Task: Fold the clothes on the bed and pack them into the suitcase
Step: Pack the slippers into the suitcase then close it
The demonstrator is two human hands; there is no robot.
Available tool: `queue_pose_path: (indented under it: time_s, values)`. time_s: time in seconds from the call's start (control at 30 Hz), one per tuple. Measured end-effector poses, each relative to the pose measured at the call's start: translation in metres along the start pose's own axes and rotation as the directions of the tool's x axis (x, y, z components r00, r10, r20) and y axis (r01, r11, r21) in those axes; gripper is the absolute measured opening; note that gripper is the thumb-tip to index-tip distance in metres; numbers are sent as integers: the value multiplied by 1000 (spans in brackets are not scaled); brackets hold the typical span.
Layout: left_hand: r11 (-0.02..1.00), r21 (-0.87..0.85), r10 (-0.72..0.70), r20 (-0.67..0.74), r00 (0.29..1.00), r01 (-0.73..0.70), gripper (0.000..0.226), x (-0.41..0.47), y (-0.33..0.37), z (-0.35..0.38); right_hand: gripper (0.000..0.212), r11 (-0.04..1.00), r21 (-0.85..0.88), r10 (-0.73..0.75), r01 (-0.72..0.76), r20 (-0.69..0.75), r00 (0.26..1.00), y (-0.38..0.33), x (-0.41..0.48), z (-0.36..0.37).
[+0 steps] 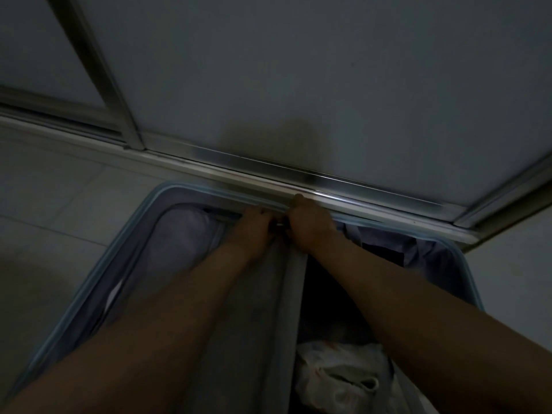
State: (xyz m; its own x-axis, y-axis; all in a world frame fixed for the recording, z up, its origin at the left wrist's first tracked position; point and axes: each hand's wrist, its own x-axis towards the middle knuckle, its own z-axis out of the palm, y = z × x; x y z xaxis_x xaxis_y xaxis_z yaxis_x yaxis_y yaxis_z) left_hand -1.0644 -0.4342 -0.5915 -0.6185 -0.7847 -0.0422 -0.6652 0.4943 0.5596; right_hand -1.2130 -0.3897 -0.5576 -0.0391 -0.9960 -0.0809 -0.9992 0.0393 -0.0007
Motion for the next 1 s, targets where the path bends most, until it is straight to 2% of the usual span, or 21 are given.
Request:
queue_pose_path:
  time_s: [0.2,0.37,0.43,0.53,0.7,0.8,0.87,1.0]
  values:
    - [1000,-22,19,10,1000,-19,38,5,-3,-4,25,997,-46,63,-63,-15,998,-3,4,0]
    - [997,-60,46,-7,999,-46,35,11,5,-6,30,988,96,114,-117,39,993,1,9,-5]
    - [997,-73,20,-7,1000,-20,35,16,10,-4,35,975,192,106,-112,45,993,9,10,-4]
    - [994,-91,-65,0,998,65,28,21,17,-1,28,961,263,90,-91,18,996,17,2,0]
    - [998,47,-48,-37,998,50,27,27,18,-3,18,931,365,49,-18,-77,996,16,-7,6]
    - [998,13,-65,-38,997,66,30,27,17,-5,25,905,408,189,-122,-128,974,13,-14,9]
    - [993,15,-115,-42,992,116,31,28,21,-5,28,900,405,252,-162,-179,951,13,-17,12]
    - [975,-65,-216,-35,976,214,29,28,39,-1,23,948,290,197,-131,-212,957,11,-13,17]
